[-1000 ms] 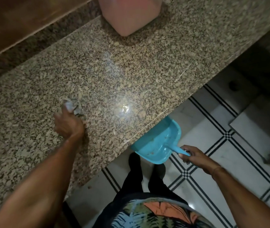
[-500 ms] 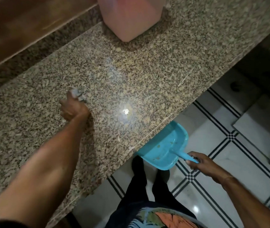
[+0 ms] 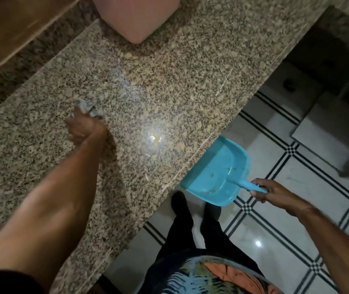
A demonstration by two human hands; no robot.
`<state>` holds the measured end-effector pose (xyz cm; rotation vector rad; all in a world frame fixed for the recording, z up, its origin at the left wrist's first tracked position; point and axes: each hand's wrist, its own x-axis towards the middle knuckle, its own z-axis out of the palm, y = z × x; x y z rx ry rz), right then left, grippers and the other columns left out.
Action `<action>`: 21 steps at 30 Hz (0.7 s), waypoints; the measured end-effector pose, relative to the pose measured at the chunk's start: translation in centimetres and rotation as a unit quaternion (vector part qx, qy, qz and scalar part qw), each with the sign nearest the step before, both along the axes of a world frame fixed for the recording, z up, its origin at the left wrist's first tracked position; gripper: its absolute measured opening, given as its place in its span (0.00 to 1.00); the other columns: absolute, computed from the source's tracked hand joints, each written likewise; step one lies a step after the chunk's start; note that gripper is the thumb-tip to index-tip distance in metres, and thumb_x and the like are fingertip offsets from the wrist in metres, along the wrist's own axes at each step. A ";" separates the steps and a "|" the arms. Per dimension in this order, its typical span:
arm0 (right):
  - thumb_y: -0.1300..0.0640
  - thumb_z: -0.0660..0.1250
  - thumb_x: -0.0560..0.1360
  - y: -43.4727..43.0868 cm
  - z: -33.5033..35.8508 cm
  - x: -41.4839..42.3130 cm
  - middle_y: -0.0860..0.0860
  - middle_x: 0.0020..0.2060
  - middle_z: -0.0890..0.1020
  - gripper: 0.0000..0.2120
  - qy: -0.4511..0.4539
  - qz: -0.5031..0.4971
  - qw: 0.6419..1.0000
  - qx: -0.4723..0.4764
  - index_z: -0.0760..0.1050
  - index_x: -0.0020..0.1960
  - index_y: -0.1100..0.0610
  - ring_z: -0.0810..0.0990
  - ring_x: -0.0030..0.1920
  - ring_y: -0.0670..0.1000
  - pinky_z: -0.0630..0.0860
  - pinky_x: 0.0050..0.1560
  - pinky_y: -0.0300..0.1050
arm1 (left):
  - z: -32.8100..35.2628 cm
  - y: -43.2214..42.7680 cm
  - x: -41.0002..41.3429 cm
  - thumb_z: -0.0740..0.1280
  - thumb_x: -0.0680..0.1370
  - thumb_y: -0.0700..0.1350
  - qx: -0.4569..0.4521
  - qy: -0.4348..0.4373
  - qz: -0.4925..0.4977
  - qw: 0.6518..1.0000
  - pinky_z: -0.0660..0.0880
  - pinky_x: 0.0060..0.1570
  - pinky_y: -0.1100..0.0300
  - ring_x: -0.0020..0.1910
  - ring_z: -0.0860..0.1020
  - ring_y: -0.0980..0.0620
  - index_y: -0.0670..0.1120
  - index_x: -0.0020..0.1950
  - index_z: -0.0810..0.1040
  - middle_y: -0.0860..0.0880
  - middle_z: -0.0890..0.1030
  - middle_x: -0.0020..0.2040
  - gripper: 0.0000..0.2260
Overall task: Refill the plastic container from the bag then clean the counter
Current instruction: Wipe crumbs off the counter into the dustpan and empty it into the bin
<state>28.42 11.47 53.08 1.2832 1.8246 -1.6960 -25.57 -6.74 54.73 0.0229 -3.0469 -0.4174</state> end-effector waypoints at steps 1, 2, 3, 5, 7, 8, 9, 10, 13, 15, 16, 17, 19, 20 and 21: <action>0.58 0.71 0.79 -0.2 -0.1 0.1 0.50 0.36 0.77 0.06 0.000 -0.002 1.000 -0.001 0.80 0.52 0.61 0.76 0.37 0.46 0.74 0.42 0.41 | -0.1 0.7 -0.4 0.57 0.80 0.62 0.029 -0.025 0.034 0.999 0.75 0.63 0.43 0.58 0.79 0.39 0.56 0.68 0.75 0.43 0.78 0.63 0.21; 0.58 0.71 0.79 -0.4 -0.1 0.1 0.50 0.36 0.78 0.06 0.001 -0.001 1.000 -0.003 0.80 0.52 0.61 0.76 0.37 0.47 0.74 0.42 0.41 | 0.1 1.8 0.2 0.58 0.81 0.63 0.047 -0.045 0.010 0.998 0.79 0.57 0.45 0.55 0.81 0.42 0.54 0.67 0.75 0.44 0.79 0.61 0.20; 0.58 0.71 0.79 -0.6 -0.2 0.0 0.50 0.37 0.78 0.06 0.001 0.000 1.000 -0.004 0.80 0.52 0.61 0.76 0.38 0.47 0.74 0.43 0.42 | 0.3 3.4 1.5 0.60 0.82 0.62 0.061 -0.048 -0.048 0.996 0.83 0.48 0.49 0.49 0.83 0.47 0.53 0.65 0.76 0.46 0.81 0.58 0.18; 0.57 0.72 0.79 -1.0 -0.5 -0.1 0.50 0.37 0.78 0.06 -0.004 0.005 1.000 -0.004 0.80 0.52 0.60 0.76 0.38 0.46 0.74 0.43 0.42 | 0.9 5.9 5.9 0.60 0.84 0.59 0.054 -0.026 -0.238 0.969 0.82 0.37 0.57 0.39 0.81 0.55 0.55 0.65 0.78 0.52 0.81 0.52 0.15; 0.56 0.72 0.79 -1.4 -0.6 -0.5 0.50 0.37 0.78 0.06 -0.007 0.003 1.000 -0.005 0.81 0.52 0.59 0.77 0.37 0.44 0.74 0.42 0.41 | 1.1 7.2 10.4 0.56 0.85 0.59 0.070 -0.040 -0.410 0.909 0.81 0.52 0.50 0.44 0.78 0.56 0.63 0.70 0.74 0.54 0.75 0.50 0.15; 0.56 0.72 0.79 -1.4 -0.5 -0.8 0.50 0.37 0.78 0.06 -0.006 -0.001 1.000 -0.005 0.81 0.52 0.59 0.77 0.36 0.44 0.74 0.42 0.41 | 2.2 7.2 11.3 0.55 0.85 0.60 0.095 -0.050 -0.426 0.898 0.79 0.57 0.48 0.45 0.78 0.57 0.65 0.71 0.73 0.55 0.74 0.49 0.16; 0.56 0.72 0.79 -1.4 -0.4 -1.0 0.50 0.37 0.78 0.07 -0.005 -0.005 1.000 -0.006 0.81 0.53 0.59 0.77 0.36 0.44 0.74 0.42 0.41 | 1.8 7.3 10.5 0.55 0.86 0.59 0.114 -0.033 -0.425 0.897 0.81 0.54 0.53 0.43 0.78 0.61 0.65 0.70 0.74 0.56 0.75 0.48 0.15; 0.55 0.72 0.79 -1.4 -0.4 -1.2 0.50 0.38 0.78 0.07 -0.003 -0.007 1.000 -0.006 0.81 0.53 0.58 0.77 0.37 0.44 0.74 0.42 0.41 | 2.2 7.0 9.0 0.57 0.86 0.58 0.155 -0.038 -0.358 0.920 0.80 0.45 0.65 0.40 0.78 0.66 0.62 0.66 0.77 0.57 0.78 0.47 0.13; 0.57 0.72 0.79 -1.3 -0.2 -0.7 0.51 0.38 0.79 0.06 0.006 -0.026 1.000 -0.002 0.81 0.54 0.58 0.77 0.39 0.47 0.74 0.44 0.44 | 0.7 5.6 1.1 0.63 0.73 0.68 0.132 -0.023 -0.117 0.984 0.73 0.34 0.64 0.39 0.82 0.58 0.53 0.55 0.83 0.51 0.86 0.44 0.23; 0.58 0.72 0.79 -1.4 -0.2 -0.2 0.52 0.38 0.79 0.05 0.003 -0.038 0.999 -0.001 0.81 0.53 0.58 0.77 0.39 0.48 0.74 0.44 0.45 | -2.1 5.3 -3.0 0.61 0.63 0.74 0.214 -0.050 0.056 0.974 0.80 0.41 0.55 0.38 0.85 0.51 0.55 0.48 0.85 0.54 0.87 0.37 0.29; 0.57 0.71 0.79 -1.6 -0.3 0.0 0.51 0.37 0.79 0.05 0.000 -0.037 0.999 -0.001 0.81 0.53 0.59 0.77 0.38 0.47 0.74 0.44 0.44 | -4.1 6.1 -4.2 0.59 0.65 0.75 0.239 -0.053 0.050 0.968 0.82 0.43 0.52 0.40 0.86 0.50 0.55 0.49 0.85 0.55 0.87 0.37 0.29; 0.57 0.71 0.79 -1.8 -0.5 0.1 0.51 0.37 0.78 0.05 -0.005 -0.033 0.999 -0.001 0.80 0.52 0.59 0.77 0.37 0.46 0.73 0.43 0.43 | -4.0 7.4 -3.3 0.56 0.68 0.74 0.218 -0.071 -0.010 0.973 0.83 0.46 0.50 0.44 0.86 0.49 0.56 0.53 0.84 0.54 0.87 0.42 0.30; 0.57 0.71 0.80 -2.1 -0.8 0.3 0.50 0.36 0.78 0.07 -0.015 -0.027 1.000 -0.003 0.80 0.52 0.61 0.76 0.35 0.43 0.72 0.42 0.40 | -2.6 11.1 0.8 0.56 0.76 0.67 0.178 -0.107 -0.179 0.962 0.80 0.57 0.43 0.56 0.84 0.43 0.56 0.64 0.81 0.48 0.85 0.56 0.26; 0.57 0.70 0.80 -2.1 -1.0 0.5 0.50 0.36 0.77 0.07 -0.018 -0.026 0.999 -0.007 0.79 0.52 0.62 0.75 0.35 0.43 0.72 0.41 0.38 | -0.6 12.5 3.7 0.58 0.80 0.62 0.111 -0.111 -0.270 0.950 0.78 0.60 0.41 0.56 0.82 0.43 0.56 0.68 0.79 0.46 0.82 0.59 0.21; 0.57 0.70 0.80 -2.1 -1.0 0.6 0.50 0.36 0.77 0.08 -0.020 -0.026 0.999 -0.013 0.80 0.52 0.62 0.76 0.35 0.42 0.73 0.40 0.37 | 0.0 13.3 5.2 0.59 0.83 0.58 0.060 -0.114 -0.339 0.932 0.75 0.64 0.40 0.55 0.80 0.46 0.58 0.69 0.76 0.46 0.80 0.59 0.17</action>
